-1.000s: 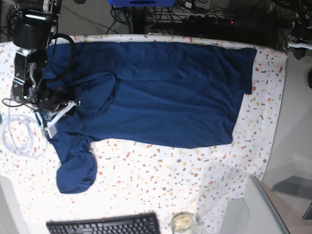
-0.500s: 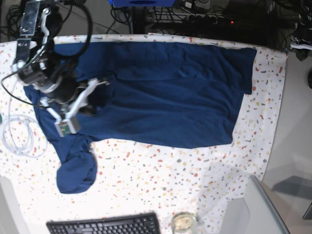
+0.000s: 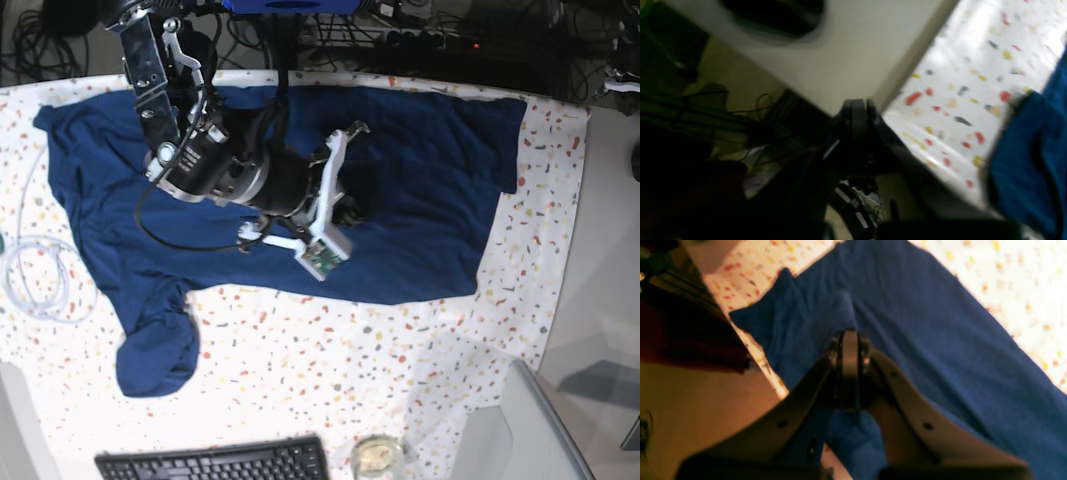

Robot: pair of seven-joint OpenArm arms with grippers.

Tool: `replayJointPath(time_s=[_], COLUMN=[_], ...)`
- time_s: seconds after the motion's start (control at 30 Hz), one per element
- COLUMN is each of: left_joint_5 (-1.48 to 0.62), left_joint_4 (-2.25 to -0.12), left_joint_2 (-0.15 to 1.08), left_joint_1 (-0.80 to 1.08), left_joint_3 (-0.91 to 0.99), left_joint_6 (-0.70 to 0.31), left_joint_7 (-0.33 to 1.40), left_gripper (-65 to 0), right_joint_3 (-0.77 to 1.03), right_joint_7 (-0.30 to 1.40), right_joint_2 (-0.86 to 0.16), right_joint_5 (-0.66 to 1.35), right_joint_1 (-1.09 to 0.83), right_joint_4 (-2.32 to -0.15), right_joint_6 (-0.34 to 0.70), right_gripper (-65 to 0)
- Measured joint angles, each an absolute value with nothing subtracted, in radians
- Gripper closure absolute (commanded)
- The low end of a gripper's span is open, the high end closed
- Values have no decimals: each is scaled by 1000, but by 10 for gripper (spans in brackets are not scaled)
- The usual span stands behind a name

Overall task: Layout the t-shirt on the table in an organized manner, then fold the t-shirt properly
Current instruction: 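Smooth the bunched sleeve area with the right gripper across the shirt, then move both grippers to the shirt's side edge and grasp it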

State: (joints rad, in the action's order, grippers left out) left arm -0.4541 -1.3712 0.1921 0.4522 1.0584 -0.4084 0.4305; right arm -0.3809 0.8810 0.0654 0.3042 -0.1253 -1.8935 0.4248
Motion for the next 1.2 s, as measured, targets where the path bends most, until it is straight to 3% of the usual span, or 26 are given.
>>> replayJointPath(time_s=[0.33,0.57,0.63,0.77,0.87,0.93,0.97,1.1,1.13,1.2], left_joint_5=[-454,-454,-454,-454,-454,-454,-455,-449,-449,-455], left_joint_4=[-1370,-1370,-1370,-1370,-1373,-1375,-1377,-1409,-1430,-1485], left_joint_2=[192,192,192,191,188,188,185,168,160,135], left_joint_1=[467,466,466,465,461,460,461,471,477,488], left_joint_3=[1060,1058,1053,1052,1050,1049,1049,1017,982,912], left_joint_6=[-409,-412,-412,-412,-412,-412,-412,-401,-400,-404], left_joint_7=[430,430,430,430,430,430,429,429,431,429], left_gripper=[0,0,0,0,0,0,0,0,0,0], right_joint_3=[-538,-547,-547,-544,-494,-367,-277,71,138,268], right_joint_7=[825,754,740,746,725,725,730,732,725,731], right_joint_2=[95,103,102,100,42,13,4,0,1,14], right_joint_5=[310,310,308,306,336,329,326,314,313,318], right_joint_1=[-94,-60,-60,-70,-100,-142,-169,-235,-242,-253], right_joint_4=[-1680,-1526,-1499,-1559,-1686,-1734,-1740,-1705,-1676,-1617], right_joint_6=[422,422,419,418,429,429,428,414,421,430], right_gripper=[-3,-11,-72,-335,-414,-381,-335,-27,0,-41])
